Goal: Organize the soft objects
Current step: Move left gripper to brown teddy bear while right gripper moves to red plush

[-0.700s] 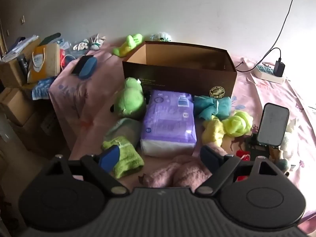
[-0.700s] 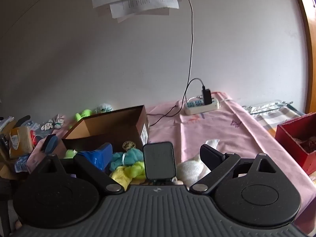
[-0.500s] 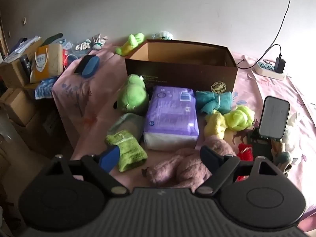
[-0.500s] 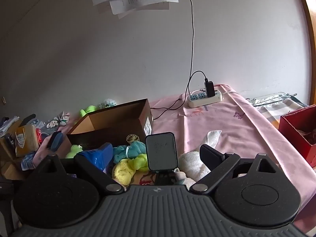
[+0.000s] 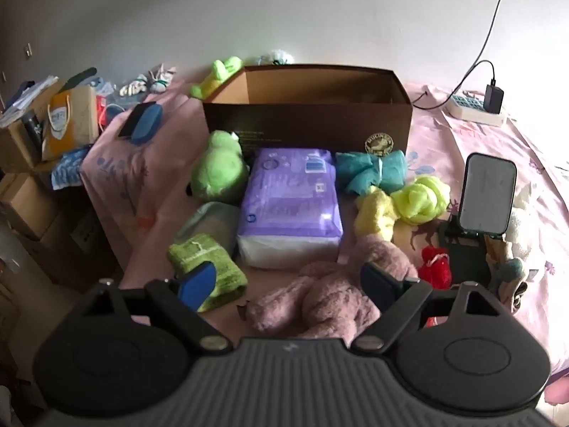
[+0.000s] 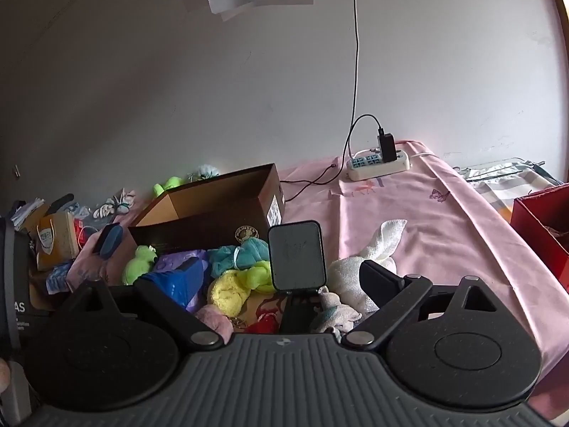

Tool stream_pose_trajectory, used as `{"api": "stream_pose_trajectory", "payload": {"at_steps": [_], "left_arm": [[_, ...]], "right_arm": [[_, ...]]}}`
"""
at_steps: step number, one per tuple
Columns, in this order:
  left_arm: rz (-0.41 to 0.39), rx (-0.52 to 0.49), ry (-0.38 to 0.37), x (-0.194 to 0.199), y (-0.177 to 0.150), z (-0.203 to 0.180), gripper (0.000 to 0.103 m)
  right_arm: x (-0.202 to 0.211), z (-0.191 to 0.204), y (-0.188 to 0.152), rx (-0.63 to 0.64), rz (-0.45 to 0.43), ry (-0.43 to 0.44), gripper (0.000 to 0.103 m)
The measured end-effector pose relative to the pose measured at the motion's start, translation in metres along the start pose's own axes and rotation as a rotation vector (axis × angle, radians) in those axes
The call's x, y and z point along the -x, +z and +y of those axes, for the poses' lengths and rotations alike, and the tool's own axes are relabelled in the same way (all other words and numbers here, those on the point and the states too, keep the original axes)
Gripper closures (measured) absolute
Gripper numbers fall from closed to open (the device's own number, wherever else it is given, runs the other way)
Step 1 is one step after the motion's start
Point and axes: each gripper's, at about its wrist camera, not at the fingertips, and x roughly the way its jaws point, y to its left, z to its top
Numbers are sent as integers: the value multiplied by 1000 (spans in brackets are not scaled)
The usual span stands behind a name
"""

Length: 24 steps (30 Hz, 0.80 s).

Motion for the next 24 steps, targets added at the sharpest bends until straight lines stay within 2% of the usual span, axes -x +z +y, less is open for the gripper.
{"api": "stream_pose_trajectory", "payload": {"at_steps": [6, 12, 19, 24], "left_arm": [[9, -3, 9, -9, 0, 0, 16], [43, 18, 38, -24, -2, 12, 16], [54, 48, 38, -36, -10, 33, 16], [52, 45, -28, -39, -21, 47, 16]], "right_arm": [[-15, 3, -2, 4, 23, 4, 23], [-40, 11, -9, 12, 81, 45, 27], [-58, 9, -19, 15, 145, 62, 36], [-66, 9, -25, 16, 195, 105, 40]]}}
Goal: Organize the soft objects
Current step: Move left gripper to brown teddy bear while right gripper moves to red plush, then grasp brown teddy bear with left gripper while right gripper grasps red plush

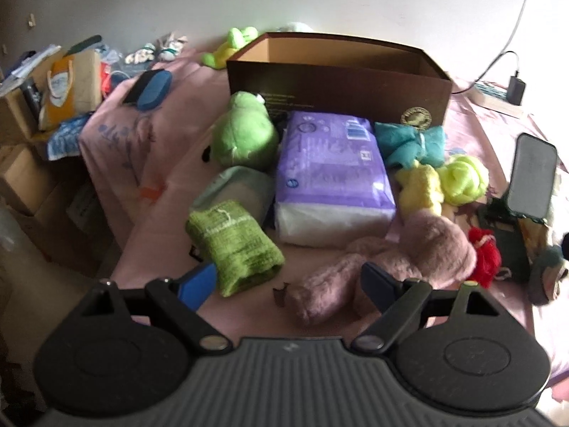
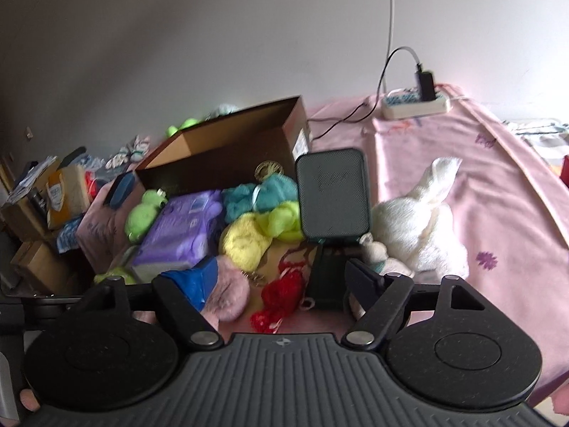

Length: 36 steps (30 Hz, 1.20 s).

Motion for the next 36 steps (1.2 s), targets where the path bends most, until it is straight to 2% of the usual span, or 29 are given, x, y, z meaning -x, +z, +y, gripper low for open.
{"api": "stream_pose_trajectory", "payload": {"at_steps": [4, 8, 11, 14, 19, 21, 23, 26, 27, 31, 34, 36], "left_arm": [[-1, -12, -94, 2, -10, 4, 16], [-5, -32, -193, 6, -15, -1, 16], [-38, -97, -257, 9, -19, -15, 15], [-53, -177, -280, 5, -22, -33, 15], [-61, -290, -261, -15, -22, -55, 15], [-39, -294, -245, -26, -21, -59, 15], [-31, -274, -231, -32, -22, -57, 17], [-61, -271, -225, -32, -24, -56, 25], [-68, -278, -227, -32, -25, -56, 29], [-89, -298, -216, -33, -29, -59, 28], [-107, -340, -208, -35, -34, -64, 22], [-122, -378, -177, -37, -39, -70, 22]], "right_arm": [[-10, 6, 0, 22, 27, 36, 40], [-20, 4, -1, 11, 54, 35, 40], [-22, -4, -3, -2, 71, 28, 40], [-26, -13, -5, -52, 92, 53, 41], [-39, -15, -8, -61, 105, 73, 47], [-48, -15, -11, -69, 120, 70, 53], [-55, -19, -13, -95, 141, 79, 65], [-60, -20, -15, -105, 152, 87, 74], [-62, -20, -16, -105, 154, 82, 75], [-73, -20, -17, -99, 163, 63, 80], [-79, -15, -21, -82, 161, 61, 80], [-81, -13, -24, -68, 159, 59, 81]]}}
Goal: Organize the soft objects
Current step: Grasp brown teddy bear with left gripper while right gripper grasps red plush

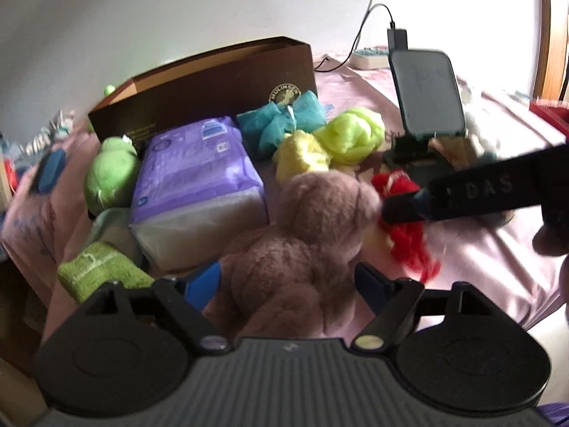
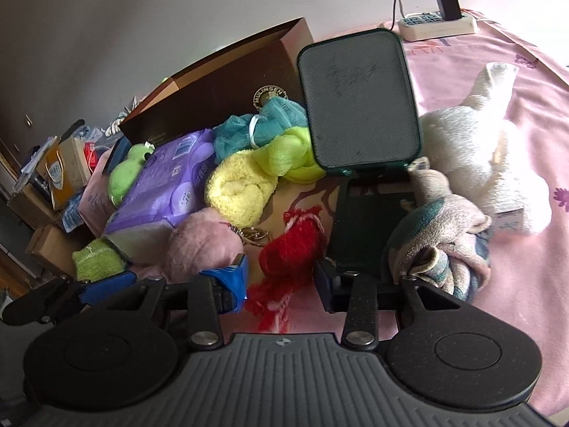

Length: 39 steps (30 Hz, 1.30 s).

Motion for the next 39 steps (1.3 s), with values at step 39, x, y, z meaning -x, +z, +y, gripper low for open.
{"api": "stream_pose_trajectory", "payload": {"at_steps": [39], "left_arm": [[-158, 274, -105, 68, 25, 47, 46]], "right_arm": [[75, -33, -14, 14, -80, 97, 95]]}}
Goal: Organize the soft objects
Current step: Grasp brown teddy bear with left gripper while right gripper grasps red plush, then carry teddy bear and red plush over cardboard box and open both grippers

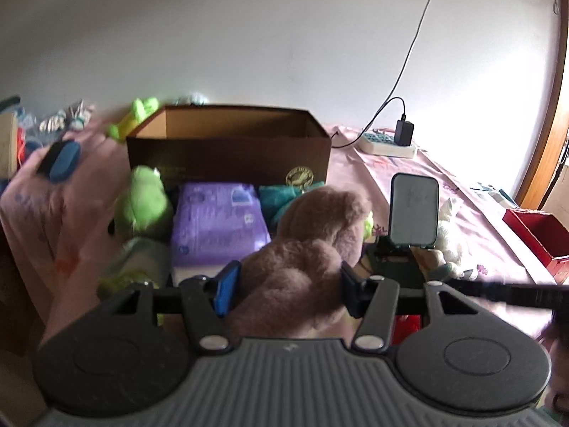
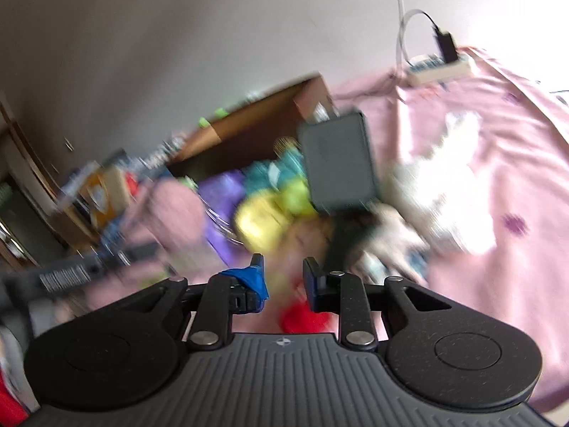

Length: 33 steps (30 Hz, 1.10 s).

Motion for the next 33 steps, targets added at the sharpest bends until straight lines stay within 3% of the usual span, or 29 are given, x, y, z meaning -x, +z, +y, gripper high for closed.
{"api": "stream_pose_trajectory", "payload": {"at_steps": [6, 12, 16, 21, 27, 33], "left_arm": [[23, 34, -12, -4, -6, 1, 46], [19, 29, -12, -1, -6, -4, 46], [11, 31, -14, 2, -4, -5, 46], [-5, 32, -24, 9, 4, -5, 46], [-40, 32, -39, 11, 28, -1, 46], [-94, 9, -58, 4, 69, 9, 46]], "right_arm": [[-25, 0, -15, 3, 64, -38, 93], [-47, 14, -24, 83, 97, -63, 87], [-50, 21, -31, 154, 64, -80, 87], [-44, 13, -26, 109, 42, -4, 95], [-23, 18, 10, 84, -19, 116, 97], [-20, 28, 77, 57, -92, 211, 97]]}}
